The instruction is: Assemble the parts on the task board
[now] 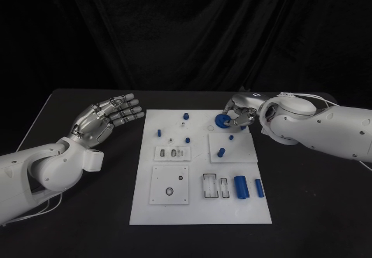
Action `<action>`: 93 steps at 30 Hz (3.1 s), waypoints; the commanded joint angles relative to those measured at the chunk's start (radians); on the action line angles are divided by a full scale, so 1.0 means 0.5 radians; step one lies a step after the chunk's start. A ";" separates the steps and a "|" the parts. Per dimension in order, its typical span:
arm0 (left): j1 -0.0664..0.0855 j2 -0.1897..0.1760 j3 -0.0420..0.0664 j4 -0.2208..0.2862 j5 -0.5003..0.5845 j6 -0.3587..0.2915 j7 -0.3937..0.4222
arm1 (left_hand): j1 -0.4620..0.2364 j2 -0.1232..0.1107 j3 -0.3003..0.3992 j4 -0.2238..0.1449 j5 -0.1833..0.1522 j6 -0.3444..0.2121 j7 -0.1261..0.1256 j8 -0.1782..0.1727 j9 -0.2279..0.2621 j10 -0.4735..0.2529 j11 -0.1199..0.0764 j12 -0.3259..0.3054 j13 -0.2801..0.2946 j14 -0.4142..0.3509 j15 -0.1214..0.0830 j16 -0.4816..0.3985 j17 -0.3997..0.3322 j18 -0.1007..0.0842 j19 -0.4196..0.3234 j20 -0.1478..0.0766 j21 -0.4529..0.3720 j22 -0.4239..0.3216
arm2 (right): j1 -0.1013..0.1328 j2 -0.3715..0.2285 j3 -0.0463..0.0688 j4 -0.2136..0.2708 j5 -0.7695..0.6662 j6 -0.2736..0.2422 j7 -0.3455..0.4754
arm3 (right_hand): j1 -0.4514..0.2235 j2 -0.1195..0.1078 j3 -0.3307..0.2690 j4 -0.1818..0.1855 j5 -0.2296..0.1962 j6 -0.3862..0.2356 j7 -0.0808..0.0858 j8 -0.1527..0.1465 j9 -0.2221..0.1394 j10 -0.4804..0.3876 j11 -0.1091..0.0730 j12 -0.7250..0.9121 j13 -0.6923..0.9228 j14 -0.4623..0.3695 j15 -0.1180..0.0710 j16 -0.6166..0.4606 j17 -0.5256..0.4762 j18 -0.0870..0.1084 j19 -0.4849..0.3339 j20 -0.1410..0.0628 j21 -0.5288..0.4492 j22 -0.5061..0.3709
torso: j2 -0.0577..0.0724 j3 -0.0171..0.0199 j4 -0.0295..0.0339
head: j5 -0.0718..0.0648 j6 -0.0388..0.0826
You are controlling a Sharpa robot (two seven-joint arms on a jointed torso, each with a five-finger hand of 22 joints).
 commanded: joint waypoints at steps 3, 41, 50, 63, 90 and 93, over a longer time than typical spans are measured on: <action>-0.005 0.000 0.002 0.000 0.003 0.036 0.151 | -0.021 0.006 0.012 0.004 -0.006 0.007 0.004 0.008 0.002 0.016 0.001 0.006 0.002 0.013 0.003 0.009 -0.002 -0.036 0.009 -0.001 0.013 -0.002 | -0.021 -0.006 -0.010 -0.001 -0.093 -0.050 0.003 | 0.068 0.021 0.004 -0.040 0.009 0.178 -0.073 0.082 0.115 0.212 0.006 0.005 0.527 0.205 -0.003 0.005 0.527 -0.006 0.107 -0.001 -0.002 0.421 | 0.000 0.0008 0.000 | 0.002 0.003; -0.009 0.008 0.002 -0.002 0.003 0.031 0.139 | -0.030 0.005 0.028 0.008 -0.003 0.030 0.010 0.016 0.004 0.048 0.021 0.013 0.010 0.016 -0.005 0.017 -0.004 -0.031 0.009 -0.002 0.012 -0.003 | 0.019 0.391 0.003 -0.010 -0.165 -0.183 0.216 | -0.065 -0.048 0.028 -0.015 0.294 0.150 -0.085 0.079 0.220 0.212 -0.009 0.005 0.527 0.205 -0.021 0.005 0.527 -0.043 0.200 -0.021 0.079 0.515 | 0.002 -0.0034 0.003 | -0.004 0.013; -0.009 0.010 0.002 0.006 0.003 0.033 0.133 | -0.030 0.004 0.029 0.008 -0.003 0.028 0.010 0.016 0.004 0.050 0.022 0.013 0.011 0.016 -0.005 0.017 -0.004 -0.031 0.009 -0.002 0.012 -0.003 | 0.007 0.461 0.003 -0.075 -0.183 -0.099 0.157 | -0.073 -0.057 0.049 -0.021 0.224 0.107 -0.065 0.036 0.219 0.212 0.008 0.005 0.527 0.205 -0.007 0.005 0.527 -0.030 0.169 -0.010 0.051 0.485 | 0.001 -0.0029 0.007 | -0.006 0.011; -0.010 0.014 0.002 0.018 0.003 0.041 0.120 | -0.031 0.004 0.029 0.008 -0.003 0.026 0.011 0.015 0.004 0.051 0.024 0.013 0.011 0.016 -0.006 0.018 -0.004 -0.030 0.009 -0.002 0.012 -0.004 | 0.004 0.489 0.003 -0.100 -0.235 -0.018 0.074 | -0.084 -0.069 0.081 -0.030 0.161 0.021 -0.021 -0.049 0.194 0.212 0.047 0.005 0.527 0.205 0.026 0.005 0.527 -0.022 0.149 0.018 0.031 0.467 | 0.002 -0.0005 0.001 | -0.010 0.007; -0.011 0.024 0.002 0.009 0.055 0.051 0.107 | -0.038 0.002 0.039 0.010 -0.004 0.046 0.019 0.022 0.006 0.070 0.040 0.017 0.016 0.018 -0.011 0.024 -0.006 -0.025 0.007 -0.002 0.011 -0.005 | -0.007 0.536 0.003 -0.140 -0.227 -0.003 0.074 | -0.155 -0.044 0.082 -0.018 -0.255 -0.466 -0.059 -0.124 -0.026 0.212 -0.018 0.005 0.527 0.205 -0.025 0.005 0.527 -0.027 0.164 -0.023 0.042 0.484 | 0.001 0.0002 0.002 | -0.012 -0.001; -0.012 0.024 0.002 0.007 0.057 0.052 0.106 | -0.038 0.002 0.039 0.010 -0.004 0.046 0.019 0.022 0.006 0.070 0.040 0.017 0.016 0.018 -0.011 0.024 -0.006 -0.025 0.007 -0.002 0.011 -0.005 | -0.007 0.536 0.003 -0.139 -0.217 -0.019 0.090 | -0.158 -0.039 0.069 -0.014 -0.289 -0.455 -0.061 -0.122 -0.029 0.212 -0.020 0.005 0.527 0.205 -0.027 0.005 0.527 -0.026 0.162 -0.024 0.039 0.482 | 0.001 -0.0001 0.000 | -0.010 -0.004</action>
